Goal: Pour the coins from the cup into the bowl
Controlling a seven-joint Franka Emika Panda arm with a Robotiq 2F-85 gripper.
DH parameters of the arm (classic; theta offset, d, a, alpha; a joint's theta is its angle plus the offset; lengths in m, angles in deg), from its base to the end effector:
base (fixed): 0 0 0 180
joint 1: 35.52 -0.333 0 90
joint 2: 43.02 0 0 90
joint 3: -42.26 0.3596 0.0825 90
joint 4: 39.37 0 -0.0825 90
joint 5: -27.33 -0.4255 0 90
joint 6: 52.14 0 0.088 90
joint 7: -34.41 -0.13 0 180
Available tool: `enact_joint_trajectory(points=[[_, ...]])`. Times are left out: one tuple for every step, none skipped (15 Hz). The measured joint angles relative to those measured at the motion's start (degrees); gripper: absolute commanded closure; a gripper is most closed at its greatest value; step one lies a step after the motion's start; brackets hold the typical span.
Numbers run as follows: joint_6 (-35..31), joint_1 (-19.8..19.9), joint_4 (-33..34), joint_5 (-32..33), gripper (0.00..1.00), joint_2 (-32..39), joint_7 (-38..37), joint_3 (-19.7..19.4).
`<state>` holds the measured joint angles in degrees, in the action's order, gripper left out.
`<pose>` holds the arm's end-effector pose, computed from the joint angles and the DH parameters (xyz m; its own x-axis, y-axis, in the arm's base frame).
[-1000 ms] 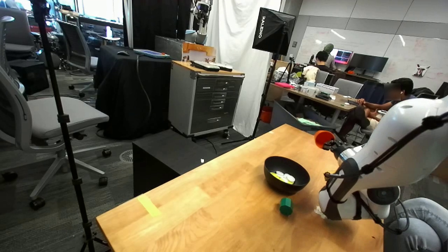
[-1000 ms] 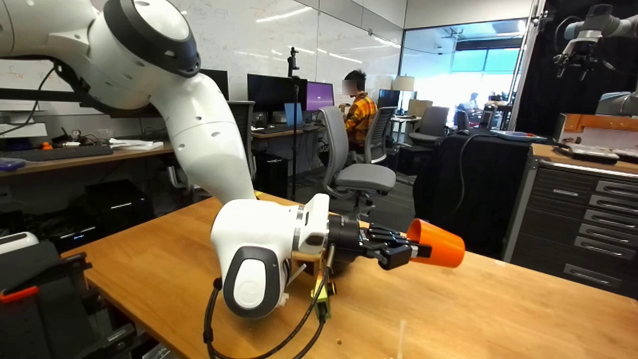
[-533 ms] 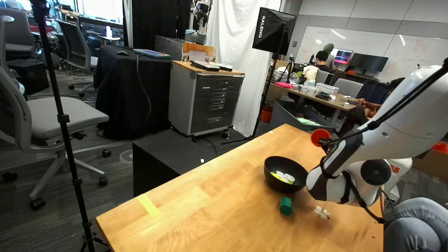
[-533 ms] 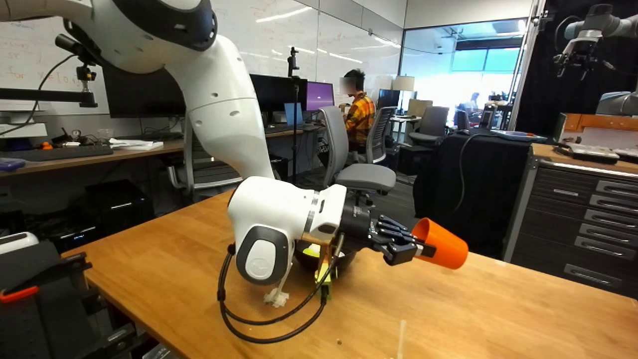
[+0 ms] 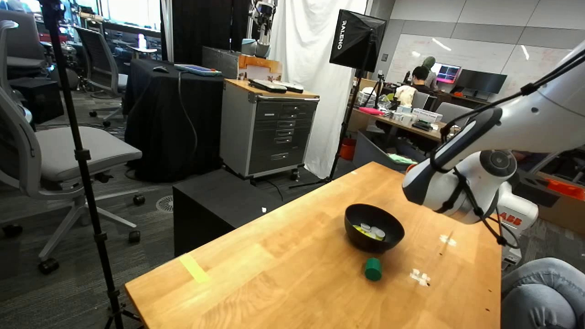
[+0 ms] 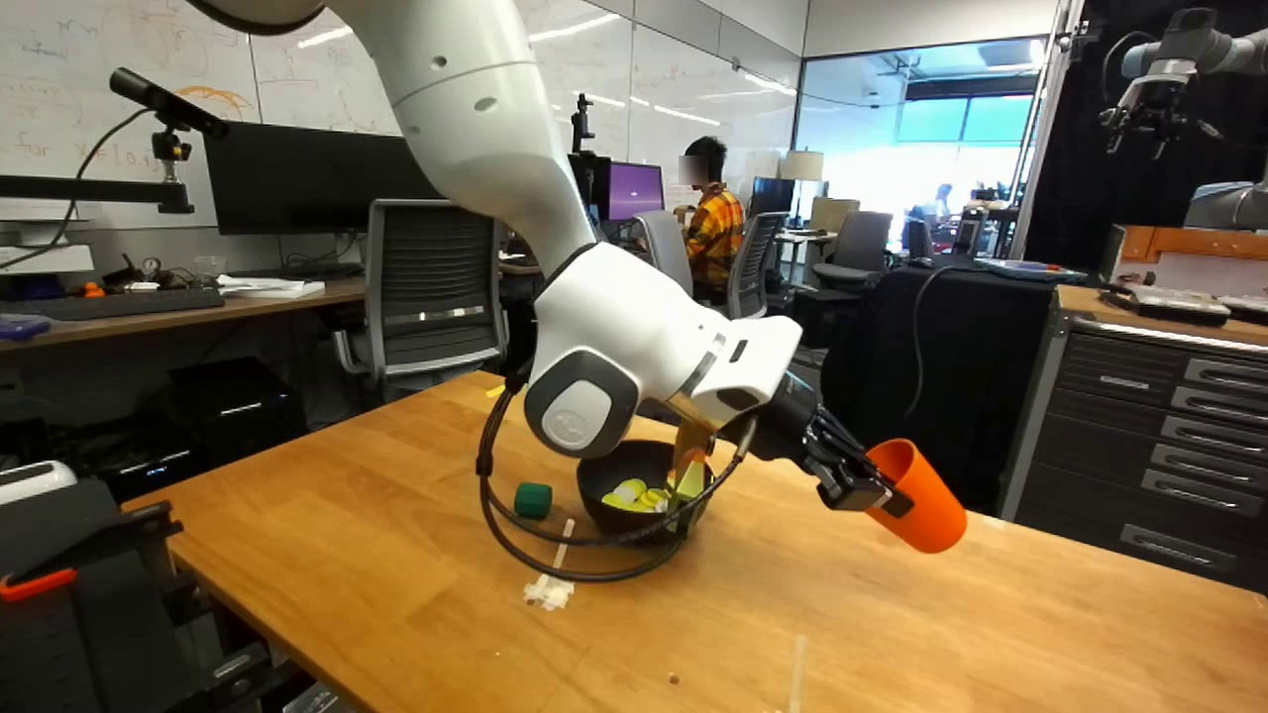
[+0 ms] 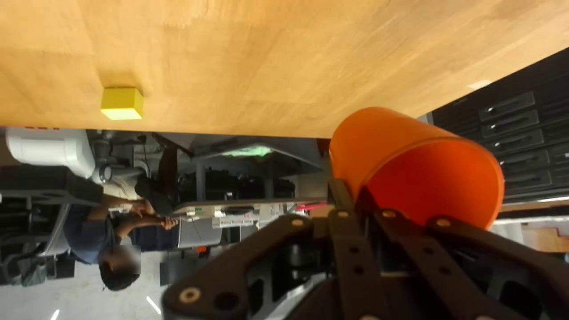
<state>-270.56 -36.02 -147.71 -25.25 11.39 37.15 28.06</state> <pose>0.6211 -0.2536 0.1135 0.2334 -0.4675 0.8526 -0.8259 -0.5581 -0.0798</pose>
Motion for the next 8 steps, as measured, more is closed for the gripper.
enact_joint_trajectory(points=[[4.6, 0.0, 0.0, -1.9, 0.96, -1.7, 2.0, -0.6], [9.3, -0.2, -0.1, -4.2, 0.96, -3.4, 4.2, -1.4], [14.0, -0.6, -0.2, -6.8, 0.96, -5.0, 6.7, -2.5], [19.0, -1.2, -0.4, -9.6, 0.96, -6.5, 9.2, -4.1], [24.0, -2.4, -0.8, -12.0, 0.96, -7.8, 11.1, -6.6], [28.6, -4.1, -1.4, -13.4, 0.96, -8.8, 11.7, -9.7], [33.1, -6.0, -2.2, -13.5, 0.96, -9.5, 11.5, -13.3], [37.5, -8.1, -2.9, -13.0, 0.96, -9.9, 10.6, -17.0]])
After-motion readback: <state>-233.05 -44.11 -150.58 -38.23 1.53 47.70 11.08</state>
